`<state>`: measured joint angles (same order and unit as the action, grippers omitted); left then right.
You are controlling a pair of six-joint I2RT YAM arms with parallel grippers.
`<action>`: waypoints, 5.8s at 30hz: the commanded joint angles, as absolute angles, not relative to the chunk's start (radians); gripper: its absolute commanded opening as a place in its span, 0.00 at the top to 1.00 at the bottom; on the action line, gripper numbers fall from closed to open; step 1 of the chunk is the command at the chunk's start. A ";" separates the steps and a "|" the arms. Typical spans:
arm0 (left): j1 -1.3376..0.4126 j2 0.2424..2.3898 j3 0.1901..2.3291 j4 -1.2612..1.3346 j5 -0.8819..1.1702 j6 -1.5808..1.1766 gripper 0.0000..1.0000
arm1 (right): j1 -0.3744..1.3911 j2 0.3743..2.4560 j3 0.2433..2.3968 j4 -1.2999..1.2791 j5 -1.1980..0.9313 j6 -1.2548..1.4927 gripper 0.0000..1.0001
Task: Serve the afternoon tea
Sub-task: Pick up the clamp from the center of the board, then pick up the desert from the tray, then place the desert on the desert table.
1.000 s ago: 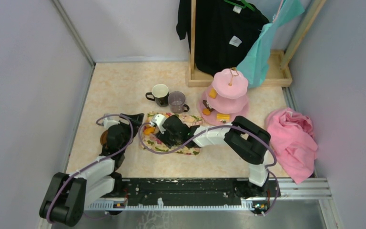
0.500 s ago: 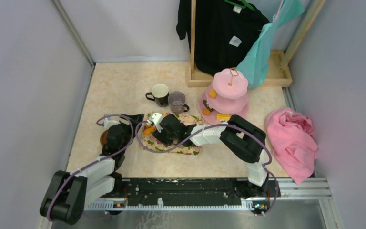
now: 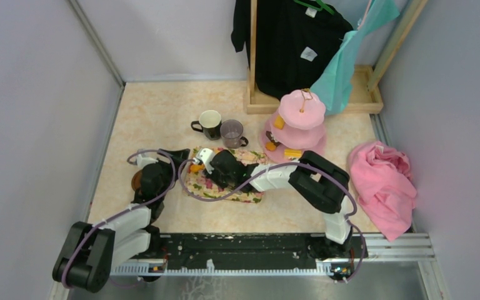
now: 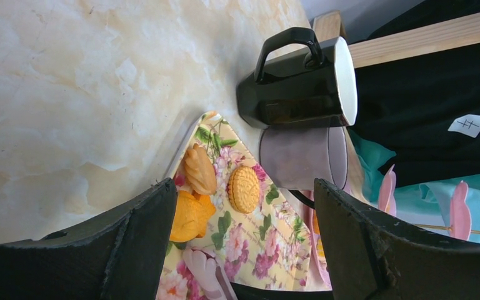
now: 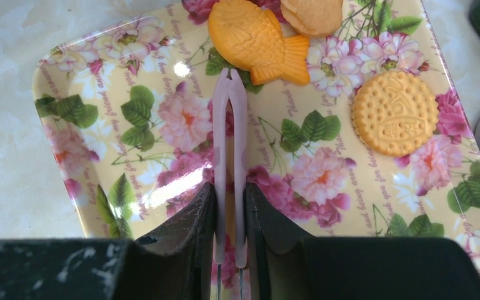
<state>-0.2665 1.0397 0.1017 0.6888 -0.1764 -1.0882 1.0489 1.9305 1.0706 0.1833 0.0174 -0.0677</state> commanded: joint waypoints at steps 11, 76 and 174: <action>-0.268 0.989 0.088 0.690 -0.164 -1.091 0.15 | 1.045 1.854 0.979 -0.015 0.089 -0.038 0.93; -0.268 0.614 0.069 0.345 -0.081 -0.993 0.15 | 1.215 1.712 0.740 0.346 0.388 0.350 0.32; -0.268 0.549 0.038 0.321 -0.130 -0.992 0.13 | 1.213 2.041 1.313 -0.064 0.461 0.256 0.47</action>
